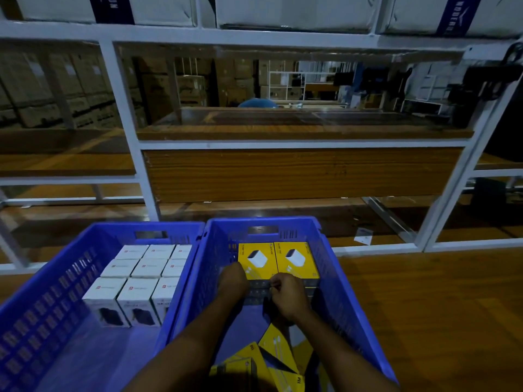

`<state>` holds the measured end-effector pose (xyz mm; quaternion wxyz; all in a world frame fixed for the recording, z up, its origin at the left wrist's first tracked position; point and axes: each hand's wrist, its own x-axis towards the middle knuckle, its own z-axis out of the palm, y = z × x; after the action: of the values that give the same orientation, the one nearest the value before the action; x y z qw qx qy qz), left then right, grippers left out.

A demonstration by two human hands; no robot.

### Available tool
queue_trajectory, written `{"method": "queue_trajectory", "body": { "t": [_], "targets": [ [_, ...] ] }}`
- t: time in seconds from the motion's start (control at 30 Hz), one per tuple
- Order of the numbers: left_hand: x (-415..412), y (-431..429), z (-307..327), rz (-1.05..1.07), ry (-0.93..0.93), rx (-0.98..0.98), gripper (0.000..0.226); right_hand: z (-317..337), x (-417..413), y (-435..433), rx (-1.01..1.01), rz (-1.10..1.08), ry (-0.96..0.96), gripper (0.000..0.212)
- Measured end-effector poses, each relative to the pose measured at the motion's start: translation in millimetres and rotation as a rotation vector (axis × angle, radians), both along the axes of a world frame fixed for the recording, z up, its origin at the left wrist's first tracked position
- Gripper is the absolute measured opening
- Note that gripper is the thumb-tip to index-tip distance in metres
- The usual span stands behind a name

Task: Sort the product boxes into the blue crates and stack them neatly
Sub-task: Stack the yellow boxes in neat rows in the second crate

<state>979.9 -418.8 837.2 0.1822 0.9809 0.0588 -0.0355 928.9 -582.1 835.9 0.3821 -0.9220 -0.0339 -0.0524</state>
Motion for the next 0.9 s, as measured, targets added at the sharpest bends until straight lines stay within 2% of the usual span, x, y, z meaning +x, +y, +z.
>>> {"method": "queue_trajectory", "body": {
  "t": [0.17,0.23,0.33,0.47,0.57,0.63,0.7,0.77,0.83,0.9],
  "targets": [
    [-8,-2,7,-0.045,-0.020,0.116,0.021,2,-1,1,-0.004,0.039,0.019,0.013],
    [-13,-7,11,-0.061,0.001,0.169,0.036,3,0,0,-0.035,0.067,0.052,0.012],
    [-28,-15,19,-0.054,0.071,0.181,0.072,9,-3,-1,-0.110,0.156,0.094,0.017],
    [-40,-18,36,-0.128,0.069,0.263,0.083,28,-16,-2,-0.120,0.229,0.159,0.022],
    [-40,-12,47,-0.347,0.196,0.253,0.073,34,-23,-6,-0.151,0.292,0.222,0.016],
    [-51,-7,50,-0.487,0.320,0.256,0.067,42,-35,-6,-0.201,0.374,0.263,0.021],
    [-67,2,51,-0.508,0.437,0.179,0.074,53,-49,-3,-0.256,0.454,0.333,0.017],
    [-82,14,49,-0.538,0.480,0.192,0.071,57,-58,2,-0.260,0.517,0.438,0.030],
    [-92,23,49,-0.569,0.497,0.217,0.055,60,-69,12,-0.261,0.566,0.485,0.042],
    [-99,26,53,-0.563,0.497,0.204,0.037,58,-76,21,-0.270,0.614,0.466,0.046]
  ]
}}
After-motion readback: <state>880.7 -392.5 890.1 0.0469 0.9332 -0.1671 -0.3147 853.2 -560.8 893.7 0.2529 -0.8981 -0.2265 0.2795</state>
